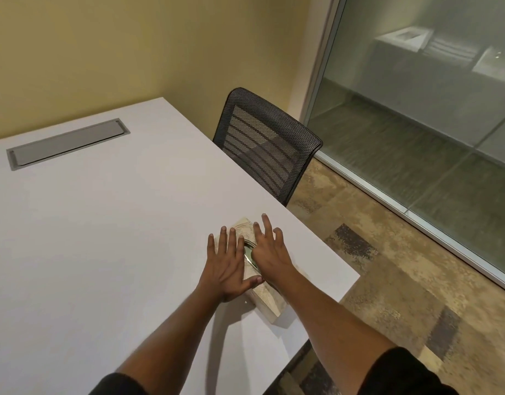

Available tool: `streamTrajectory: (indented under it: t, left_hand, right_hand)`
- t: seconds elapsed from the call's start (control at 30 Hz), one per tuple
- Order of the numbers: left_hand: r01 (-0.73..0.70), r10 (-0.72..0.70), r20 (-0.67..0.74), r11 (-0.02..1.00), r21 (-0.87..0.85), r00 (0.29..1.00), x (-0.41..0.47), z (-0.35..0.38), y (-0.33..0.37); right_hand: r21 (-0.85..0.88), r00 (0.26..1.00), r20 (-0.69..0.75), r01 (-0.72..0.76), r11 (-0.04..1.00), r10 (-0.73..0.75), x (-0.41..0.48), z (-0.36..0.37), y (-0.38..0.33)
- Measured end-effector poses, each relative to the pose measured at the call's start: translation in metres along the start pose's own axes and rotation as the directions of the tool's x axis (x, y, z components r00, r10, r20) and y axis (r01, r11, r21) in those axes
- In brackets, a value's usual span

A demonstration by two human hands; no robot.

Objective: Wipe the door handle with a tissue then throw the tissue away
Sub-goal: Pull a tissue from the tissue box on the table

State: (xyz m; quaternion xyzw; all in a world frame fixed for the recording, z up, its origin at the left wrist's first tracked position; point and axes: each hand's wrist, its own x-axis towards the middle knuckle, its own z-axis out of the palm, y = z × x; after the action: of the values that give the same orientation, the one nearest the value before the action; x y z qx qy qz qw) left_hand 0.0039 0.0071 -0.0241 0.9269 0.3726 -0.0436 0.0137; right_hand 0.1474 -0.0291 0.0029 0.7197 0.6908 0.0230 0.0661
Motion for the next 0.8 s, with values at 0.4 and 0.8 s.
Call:
streamTrajectory:
  t: [0.4,0.8]
  left_hand:
    - [0.008,-0.008,-0.006,0.999,-0.040,1.000,0.002,0.006,-0.002]
    - [0.017,-0.018,-0.010,0.999,-0.048,1.000,0.002,0.009,-0.002]
  right_hand:
    - [0.195,0.990,-0.029,-0.128,0.972,0.136,0.011,0.013,0.001]
    - [0.265,0.947,-0.312,0.010,0.964,0.076,-0.002,0.017,0.003]
